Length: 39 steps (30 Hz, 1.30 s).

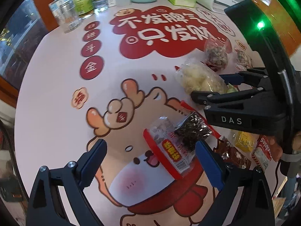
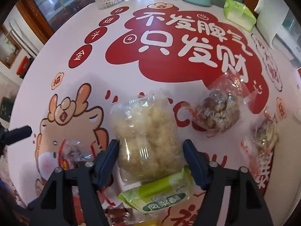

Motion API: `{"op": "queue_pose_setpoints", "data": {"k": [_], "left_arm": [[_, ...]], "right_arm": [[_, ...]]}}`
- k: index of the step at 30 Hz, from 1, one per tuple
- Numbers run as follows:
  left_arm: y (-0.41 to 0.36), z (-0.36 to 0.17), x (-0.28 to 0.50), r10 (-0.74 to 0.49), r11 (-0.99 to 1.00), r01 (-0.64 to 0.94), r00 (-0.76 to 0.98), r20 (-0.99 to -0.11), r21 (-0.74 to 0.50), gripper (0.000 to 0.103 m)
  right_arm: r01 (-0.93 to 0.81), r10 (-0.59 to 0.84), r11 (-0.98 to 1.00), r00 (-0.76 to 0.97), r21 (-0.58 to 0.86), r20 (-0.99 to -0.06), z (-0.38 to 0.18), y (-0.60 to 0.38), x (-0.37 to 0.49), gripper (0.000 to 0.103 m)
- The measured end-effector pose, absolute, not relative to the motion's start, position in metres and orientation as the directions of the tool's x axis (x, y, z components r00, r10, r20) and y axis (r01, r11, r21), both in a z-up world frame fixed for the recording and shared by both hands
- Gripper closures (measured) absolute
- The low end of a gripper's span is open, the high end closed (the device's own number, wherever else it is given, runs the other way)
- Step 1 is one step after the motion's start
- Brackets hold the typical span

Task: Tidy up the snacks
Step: 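Grasp the red-labelled seaweed pack with left tool while right tool grasps clear cracker bag, then carry both packs over the white tray and open both tools to drop them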

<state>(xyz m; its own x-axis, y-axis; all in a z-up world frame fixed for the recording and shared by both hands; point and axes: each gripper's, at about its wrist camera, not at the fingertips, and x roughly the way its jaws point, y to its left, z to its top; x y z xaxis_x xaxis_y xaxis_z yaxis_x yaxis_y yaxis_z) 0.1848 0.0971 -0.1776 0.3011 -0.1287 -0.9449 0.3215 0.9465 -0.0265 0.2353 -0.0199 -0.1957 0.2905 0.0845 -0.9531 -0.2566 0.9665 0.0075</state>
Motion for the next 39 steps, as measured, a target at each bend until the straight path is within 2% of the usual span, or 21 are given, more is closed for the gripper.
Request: {"op": "queue_pose_setpoints", "data": {"k": [2,14,16,18,22,23,24,31,39], "left_arm": [[0.089,-0.181,0.188,-0.137,0.932,0.362,0.289,-0.948,-0.024,0.009],[0.039,-0.2,0.189,-0.104,0.804,0.589,0.275,-0.956,0.082,0.009],[0.036,-0.202,0.191,-0.1,0.793,0.602,0.276,-0.956,0.091,0.014],[0.036,-0.203,0.192,-0.124,0.785,0.616,0.263,-0.957,0.068,0.034],[0.037,-0.202,0.192,-0.165,0.79,0.613,0.245,-0.955,0.02,0.047],[0.037,-0.201,0.19,-0.172,0.791,0.611,0.26,-0.95,0.024,0.056],[0.037,-0.199,0.188,-0.176,0.792,0.61,0.272,-0.946,0.028,0.059],[0.05,-0.193,0.182,-0.194,0.858,0.514,0.294,-0.936,-0.016,0.062],[0.057,-0.146,0.17,-0.218,0.917,0.393,0.364,-0.905,-0.063,0.063]], "right_arm": [[-0.237,0.095,0.971,0.293,0.024,-0.951,-0.194,-0.025,0.231,0.045],[-0.099,0.114,0.991,0.274,0.09,-0.955,-0.192,-0.076,0.203,0.047],[-0.081,0.115,0.992,0.275,0.096,-0.955,-0.194,-0.078,0.203,0.048],[-0.066,0.119,0.992,0.275,0.105,-0.954,-0.193,-0.082,0.199,0.048],[-0.049,0.122,0.992,0.275,0.113,-0.954,-0.192,-0.088,0.195,0.048],[-0.046,0.122,0.992,0.276,0.114,-0.953,-0.191,-0.089,0.194,0.048],[-0.043,0.122,0.992,0.278,0.114,-0.953,-0.191,-0.089,0.193,0.048],[-0.046,0.13,0.992,0.304,0.121,-0.944,-0.185,-0.089,0.186,0.049],[-0.065,0.149,0.989,0.38,0.135,-0.913,-0.152,-0.094,0.175,0.05]]}}
